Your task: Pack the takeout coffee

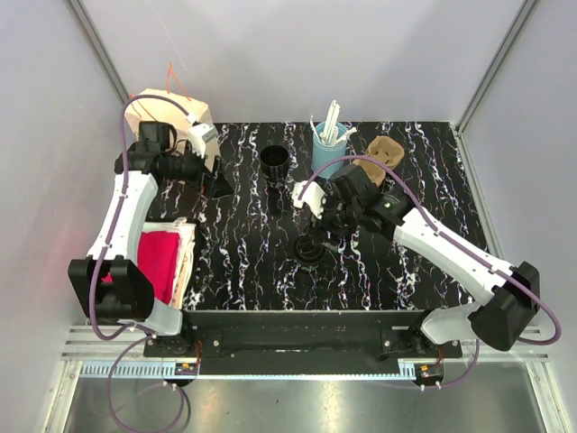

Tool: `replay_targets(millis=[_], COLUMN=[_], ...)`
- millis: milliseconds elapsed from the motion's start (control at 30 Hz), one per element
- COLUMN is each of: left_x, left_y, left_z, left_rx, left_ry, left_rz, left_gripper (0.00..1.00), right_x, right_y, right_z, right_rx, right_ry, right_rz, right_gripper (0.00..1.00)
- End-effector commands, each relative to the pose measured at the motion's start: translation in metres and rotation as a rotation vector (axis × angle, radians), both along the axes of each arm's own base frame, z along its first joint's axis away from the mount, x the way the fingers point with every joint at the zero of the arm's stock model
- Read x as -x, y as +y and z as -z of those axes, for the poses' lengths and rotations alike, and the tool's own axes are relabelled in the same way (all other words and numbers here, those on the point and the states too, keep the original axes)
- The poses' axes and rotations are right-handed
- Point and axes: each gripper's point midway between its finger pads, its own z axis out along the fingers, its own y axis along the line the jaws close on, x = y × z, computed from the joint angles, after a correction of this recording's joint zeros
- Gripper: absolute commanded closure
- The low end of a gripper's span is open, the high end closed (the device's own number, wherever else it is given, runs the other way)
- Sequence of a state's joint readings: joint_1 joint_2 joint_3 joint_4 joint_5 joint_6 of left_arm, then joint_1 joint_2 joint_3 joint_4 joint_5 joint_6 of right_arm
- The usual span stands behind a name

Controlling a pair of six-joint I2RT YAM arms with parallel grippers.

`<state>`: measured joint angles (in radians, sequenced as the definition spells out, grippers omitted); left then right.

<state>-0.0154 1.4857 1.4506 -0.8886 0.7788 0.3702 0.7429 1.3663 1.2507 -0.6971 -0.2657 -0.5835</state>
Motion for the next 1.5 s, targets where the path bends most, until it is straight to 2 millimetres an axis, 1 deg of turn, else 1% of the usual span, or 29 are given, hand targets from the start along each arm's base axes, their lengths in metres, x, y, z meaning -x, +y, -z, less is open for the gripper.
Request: replay_targets(millis=[0,33,67,100,133,200,300,400,433,533,600,633,700,733,833,867,933,1000,1200,1300,1400,1467], left_x=[-0.001,0.002,0.002,0.002,0.003,0.002,0.002,0.000,-0.001,-0.003,-0.004,-0.004,-0.005,-0.005,-0.005,-0.005,-0.005,-0.005,-0.006,-0.005,-0.005,-0.006], left_y=[0.017,0.018,0.021,0.024,0.025,0.031,0.033,0.038,0.040,0.048,0.049,0.051,0.051,0.051,0.051,0.051,0.051,0.052,0.052,0.051,0.051,0.051], left_z=[-0.007,-0.001,-0.002,0.000,0.003,0.003,0.004,0.007,0.008,0.009,0.010,0.010,0.011,0.012,0.011,0.012,0.011,0.012,0.014,0.015,0.015,0.015], left_rx=[-0.016,-0.020,-0.034,-0.043,-0.049,-0.062,-0.048,-0.038,-0.035,-0.015,-0.006,0.000,0.004,0.006,0.014,0.014,0.020,0.021,0.029,0.031,0.034,0.035], left_ry=[-0.035,-0.024,-0.042,-0.044,-0.041,-0.053,-0.047,-0.041,-0.043,-0.035,-0.032,-0.031,-0.029,-0.025,-0.027,-0.026,-0.025,-0.025,-0.020,-0.018,-0.016,-0.018], left_rz=[-0.089,-0.096,-0.112,-0.123,-0.132,-0.157,-0.170,-0.187,-0.193,-0.218,-0.224,-0.227,-0.229,-0.230,-0.229,-0.228,-0.230,-0.231,-0.231,-0.228,-0.227,-0.225], left_gripper=[0.01,0.01,0.01,0.01,0.01,0.01,0.01,0.01,0.01,0.01,0.01,0.01,0.01,0.01,0.01,0.01,0.01,0.01,0.01,0.01,0.01,0.01], right_x=[0.011,0.012,0.013,0.014,0.015,0.013,0.015,0.028,0.036,0.040,0.041,0.046,0.046,0.040,0.035,0.034,0.032,0.031,0.029,0.029,0.028,0.030], right_y=[0.003,0.005,0.008,0.014,0.016,0.023,0.032,0.041,0.045,0.045,0.047,0.045,0.046,0.047,0.047,0.048,0.053,0.057,0.064,0.066,0.067,0.067], right_z=[-0.002,0.001,0.006,0.006,0.008,0.009,0.010,0.015,0.020,0.034,0.042,0.045,0.048,0.048,0.054,0.055,0.056,0.055,0.063,0.060,0.060,0.062], right_rx=[-0.050,-0.055,-0.059,-0.073,-0.088,-0.111,-0.132,-0.122,-0.108,-0.057,-0.017,0.005,0.009,0.007,0.024,0.025,0.018,0.014,0.031,0.028,0.033,0.043], right_ry=[0.038,0.050,0.080,0.086,0.114,0.129,0.186,0.213,0.221,0.237,0.257,0.275,0.270,0.243,0.234,0.236,0.242,0.242,0.248,0.237,0.227,0.226], right_rz=[-0.018,-0.016,-0.001,-0.001,0.031,0.059,0.098,0.071,0.048,0.046,0.056,0.055,0.073,0.089,0.118,0.123,0.136,0.137,0.151,0.149,0.152,0.147], right_gripper=[0.17,0.19,0.20,0.25,0.27,0.30,0.31,0.32,0.32,0.32,0.34,0.35,0.38,0.39,0.42,0.44,0.45,0.47,0.55,0.57,0.63,0.71])
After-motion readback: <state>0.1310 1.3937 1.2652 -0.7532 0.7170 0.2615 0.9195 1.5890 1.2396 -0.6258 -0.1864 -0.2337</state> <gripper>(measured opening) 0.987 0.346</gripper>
